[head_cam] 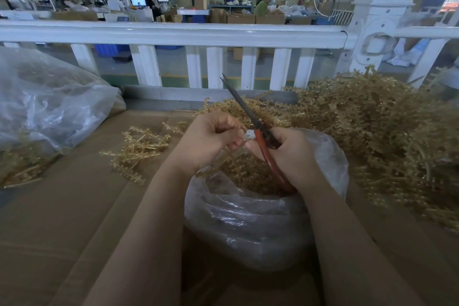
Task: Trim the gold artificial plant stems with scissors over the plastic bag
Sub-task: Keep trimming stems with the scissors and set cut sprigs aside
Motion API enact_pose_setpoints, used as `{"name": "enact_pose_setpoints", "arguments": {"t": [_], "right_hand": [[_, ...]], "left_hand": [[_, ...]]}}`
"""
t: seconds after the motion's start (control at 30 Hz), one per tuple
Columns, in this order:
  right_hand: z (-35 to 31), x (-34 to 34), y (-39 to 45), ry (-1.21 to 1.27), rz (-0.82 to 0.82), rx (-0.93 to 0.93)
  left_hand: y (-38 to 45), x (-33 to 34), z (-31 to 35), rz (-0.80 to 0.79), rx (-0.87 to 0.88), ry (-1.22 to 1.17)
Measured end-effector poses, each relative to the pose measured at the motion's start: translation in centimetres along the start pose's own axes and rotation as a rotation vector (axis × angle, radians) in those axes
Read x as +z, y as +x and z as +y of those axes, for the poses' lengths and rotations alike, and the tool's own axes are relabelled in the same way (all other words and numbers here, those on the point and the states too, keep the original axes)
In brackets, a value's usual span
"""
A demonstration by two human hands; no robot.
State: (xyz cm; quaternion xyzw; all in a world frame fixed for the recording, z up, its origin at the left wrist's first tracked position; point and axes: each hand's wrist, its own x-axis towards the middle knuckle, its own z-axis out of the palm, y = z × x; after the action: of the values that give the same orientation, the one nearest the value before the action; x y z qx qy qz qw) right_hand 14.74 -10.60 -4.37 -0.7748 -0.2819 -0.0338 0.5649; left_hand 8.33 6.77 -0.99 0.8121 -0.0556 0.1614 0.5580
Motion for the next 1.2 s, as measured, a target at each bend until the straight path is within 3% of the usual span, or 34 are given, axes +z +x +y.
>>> {"name": "enact_pose_setpoints", "arguments": {"t": [0.17, 0.37, 0.53, 1.2], "right_hand": [[0.0, 0.1, 0.1, 0.049, 0.019, 0.076], [-0.2, -0.4, 0.0, 0.223, 0.123, 0.123], [-0.2, -0.7, -0.1, 0.331, 0.230, 0.110], [0.3, -0.4, 0.2, 0.292, 0.229, 0.043]], "left_hand": [[0.1, 1.0, 0.0, -0.021, -0.032, -0.116], [0.0, 0.3, -0.1, 0.086, -0.321, -0.310], [-0.2, -0.1, -0.5, -0.075, -0.452, -0.427], [-0.4, 0.3, 0.0, -0.121, -0.422, -0.442]]}}
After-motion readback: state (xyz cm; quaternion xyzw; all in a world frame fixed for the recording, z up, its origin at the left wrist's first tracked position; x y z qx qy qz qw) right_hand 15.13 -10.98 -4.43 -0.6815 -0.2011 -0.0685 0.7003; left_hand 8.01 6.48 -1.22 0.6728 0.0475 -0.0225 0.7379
